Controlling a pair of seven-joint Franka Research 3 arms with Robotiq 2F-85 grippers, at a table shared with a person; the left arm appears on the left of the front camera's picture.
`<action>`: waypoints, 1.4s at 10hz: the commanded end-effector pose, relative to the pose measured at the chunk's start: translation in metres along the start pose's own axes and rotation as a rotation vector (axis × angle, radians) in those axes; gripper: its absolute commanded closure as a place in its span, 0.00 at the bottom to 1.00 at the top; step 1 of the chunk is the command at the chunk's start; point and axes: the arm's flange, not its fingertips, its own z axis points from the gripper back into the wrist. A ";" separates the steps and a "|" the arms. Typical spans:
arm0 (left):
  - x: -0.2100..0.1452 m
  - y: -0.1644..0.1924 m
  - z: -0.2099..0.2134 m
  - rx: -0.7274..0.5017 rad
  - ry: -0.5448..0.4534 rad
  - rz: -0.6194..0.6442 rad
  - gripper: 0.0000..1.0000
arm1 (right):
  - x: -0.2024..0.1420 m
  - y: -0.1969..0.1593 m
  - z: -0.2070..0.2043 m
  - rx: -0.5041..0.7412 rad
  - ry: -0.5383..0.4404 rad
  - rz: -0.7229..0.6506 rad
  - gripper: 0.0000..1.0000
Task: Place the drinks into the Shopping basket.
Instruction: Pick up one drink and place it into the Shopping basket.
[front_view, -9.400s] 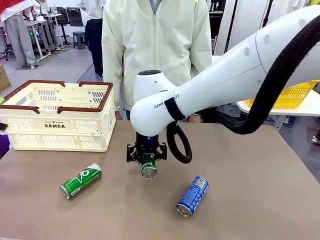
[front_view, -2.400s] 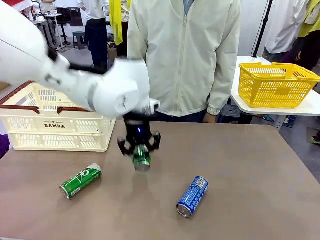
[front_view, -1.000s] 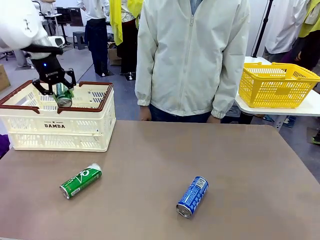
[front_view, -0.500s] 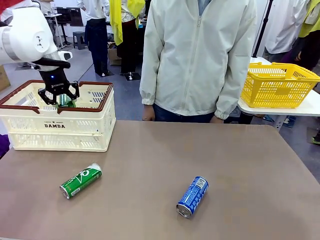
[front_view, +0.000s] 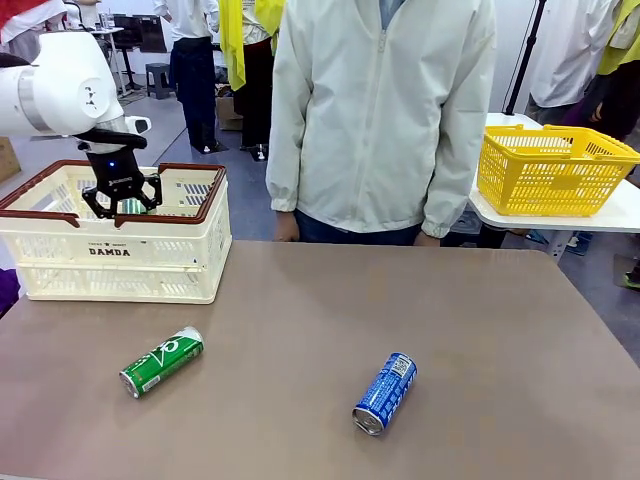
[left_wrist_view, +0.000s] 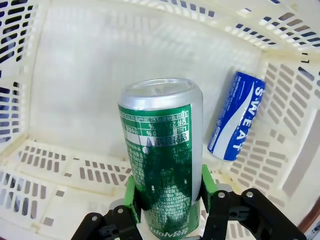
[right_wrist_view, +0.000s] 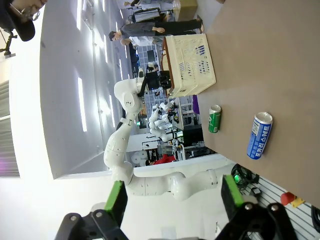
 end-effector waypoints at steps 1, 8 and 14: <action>0.008 -0.004 0.006 0.053 0.005 0.021 0.00 | -0.003 0.001 0.002 -0.002 0.010 0.014 0.00; -0.003 0.000 0.041 0.005 -0.051 0.048 0.00 | -0.003 0.001 0.002 -0.002 0.010 0.014 0.00; -0.154 0.077 0.172 -0.609 0.298 -0.219 0.00 | -0.003 0.001 0.002 -0.002 0.010 0.014 0.00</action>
